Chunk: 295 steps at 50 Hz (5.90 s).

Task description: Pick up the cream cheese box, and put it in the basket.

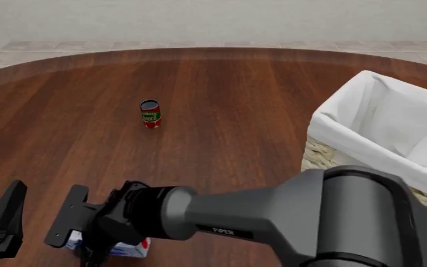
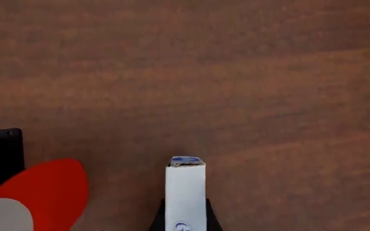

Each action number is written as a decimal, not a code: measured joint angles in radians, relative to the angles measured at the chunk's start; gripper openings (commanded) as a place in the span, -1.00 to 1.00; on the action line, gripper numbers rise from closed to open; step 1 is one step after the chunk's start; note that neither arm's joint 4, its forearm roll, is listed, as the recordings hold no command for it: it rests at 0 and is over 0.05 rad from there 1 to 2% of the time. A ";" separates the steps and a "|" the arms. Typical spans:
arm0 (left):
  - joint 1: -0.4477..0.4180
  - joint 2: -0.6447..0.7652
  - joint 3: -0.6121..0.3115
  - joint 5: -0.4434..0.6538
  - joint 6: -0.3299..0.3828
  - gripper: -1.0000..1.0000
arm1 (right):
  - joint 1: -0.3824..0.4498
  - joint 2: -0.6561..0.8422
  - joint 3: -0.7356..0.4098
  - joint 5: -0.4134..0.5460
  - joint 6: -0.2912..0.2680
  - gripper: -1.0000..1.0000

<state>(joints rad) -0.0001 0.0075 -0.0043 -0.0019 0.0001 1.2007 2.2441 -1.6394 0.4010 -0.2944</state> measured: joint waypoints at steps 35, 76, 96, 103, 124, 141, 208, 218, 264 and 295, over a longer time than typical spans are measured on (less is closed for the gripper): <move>0.000 0.000 0.000 0.000 0.000 1.00 | -0.076 -0.356 0.225 -0.075 -0.035 -1.00; 0.000 0.000 0.000 0.000 0.000 1.00 | -0.473 -0.849 0.309 -0.018 0.029 -1.00; 0.000 0.000 0.000 0.000 0.000 1.00 | -0.667 -0.923 0.197 0.176 0.016 -1.00; 0.000 0.000 0.000 0.000 0.000 1.00 | -0.728 -0.947 0.178 0.227 0.003 -1.00; 0.000 0.000 0.000 0.000 0.000 1.00 | -0.911 -0.986 0.196 0.286 -0.014 -1.00; 0.000 0.000 0.000 0.000 0.000 1.00 | -1.087 -0.999 0.243 0.335 -0.091 -1.00; 0.000 0.000 0.000 0.000 0.000 1.00 | -1.316 -1.027 0.415 0.366 0.024 -1.00; 0.000 0.000 0.000 0.000 0.000 1.00 | -1.302 -1.006 0.429 0.336 0.082 -1.00; 0.000 0.000 0.000 0.000 0.000 1.00 | -1.311 -1.012 0.583 0.178 0.203 -1.00; 0.000 0.000 0.000 0.000 0.000 1.00 | -1.322 -1.003 0.578 0.162 0.185 1.00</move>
<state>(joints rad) 0.0000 0.0075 -0.0043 -0.0019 0.0001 -0.1212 1.2411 -1.0611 0.5628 -0.1095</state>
